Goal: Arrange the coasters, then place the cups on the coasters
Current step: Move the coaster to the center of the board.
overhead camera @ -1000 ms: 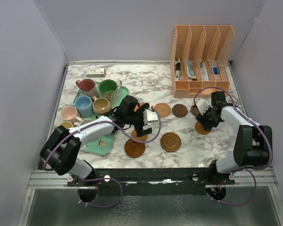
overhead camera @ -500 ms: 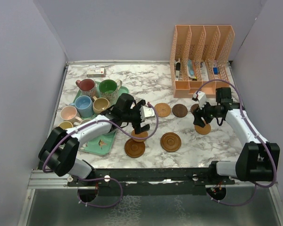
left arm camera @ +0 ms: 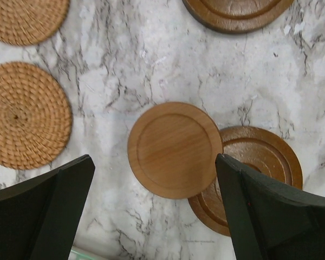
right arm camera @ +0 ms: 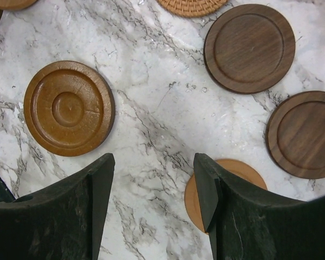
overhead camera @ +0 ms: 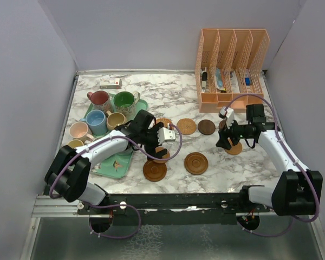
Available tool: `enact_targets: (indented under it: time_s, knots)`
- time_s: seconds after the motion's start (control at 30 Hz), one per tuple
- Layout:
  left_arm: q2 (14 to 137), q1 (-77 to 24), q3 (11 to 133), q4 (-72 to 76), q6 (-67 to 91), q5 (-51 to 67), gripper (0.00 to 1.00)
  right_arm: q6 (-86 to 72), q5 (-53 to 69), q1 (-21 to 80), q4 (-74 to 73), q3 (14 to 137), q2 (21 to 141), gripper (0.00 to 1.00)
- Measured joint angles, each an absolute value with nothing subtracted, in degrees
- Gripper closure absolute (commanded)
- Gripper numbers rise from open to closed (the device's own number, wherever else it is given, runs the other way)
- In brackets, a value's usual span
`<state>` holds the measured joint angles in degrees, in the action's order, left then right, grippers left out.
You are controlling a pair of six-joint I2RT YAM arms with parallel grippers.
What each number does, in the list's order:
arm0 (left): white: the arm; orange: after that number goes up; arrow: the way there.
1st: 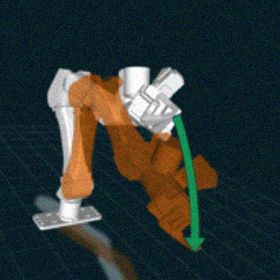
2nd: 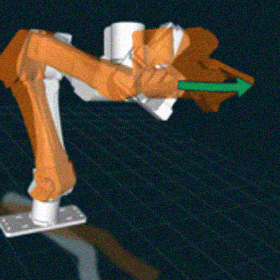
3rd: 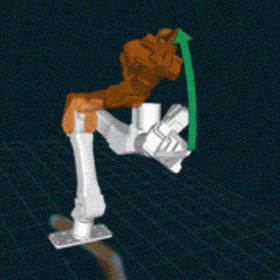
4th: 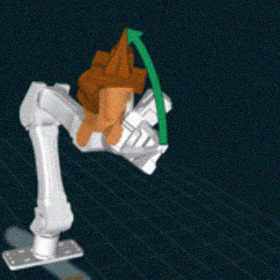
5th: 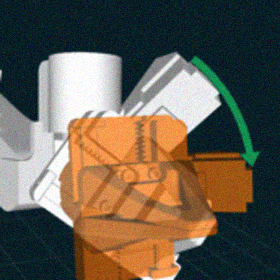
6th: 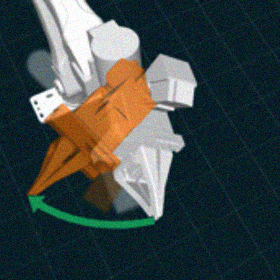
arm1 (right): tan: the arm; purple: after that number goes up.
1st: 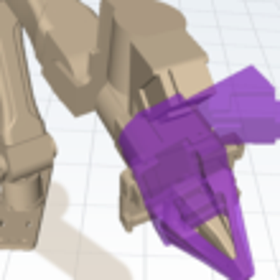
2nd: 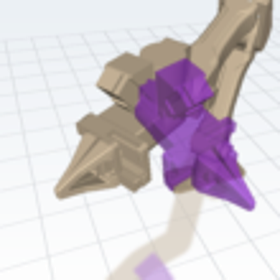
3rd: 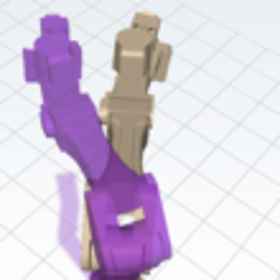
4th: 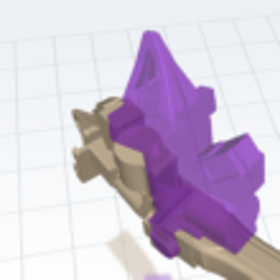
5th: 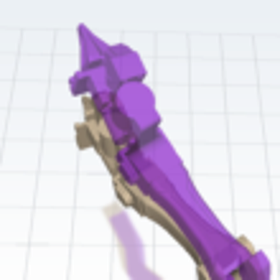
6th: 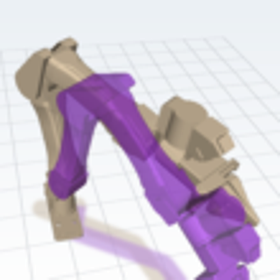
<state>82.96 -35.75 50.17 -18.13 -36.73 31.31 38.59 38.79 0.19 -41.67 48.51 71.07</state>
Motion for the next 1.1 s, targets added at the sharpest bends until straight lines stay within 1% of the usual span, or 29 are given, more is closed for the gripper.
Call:
enact_targets:
  time_s: [0.23, 0.47, 0.87, 1.1]
  knots:
    - [83.4, -35.7, 50.2, -25.4, -38.0, 26.9, 0.01, 38.3, 38.9, 0.2, -41.1, 46.7, 71.0, 0.38]
    - [87.9, -35.7, 50.2, -28.7, -38.1, 22.9, 0.01, 38.2, 39.0, 0.2, -40.5, 46.1, 70.7, 0.38]
    - [93.5, -36.1, 55.1, -28.9, -36.0, 24.3, 0.15, 38.2, 39.0, 0.2, -40.2, 45.3, 70.0, 0.38]
    - [99.4, -37.5, 60.1, -27.6, -33.8, 26.7, 0.2, 38.2, 39.0, 0.2, -40.2, 45.3, 70.0, 0.38]
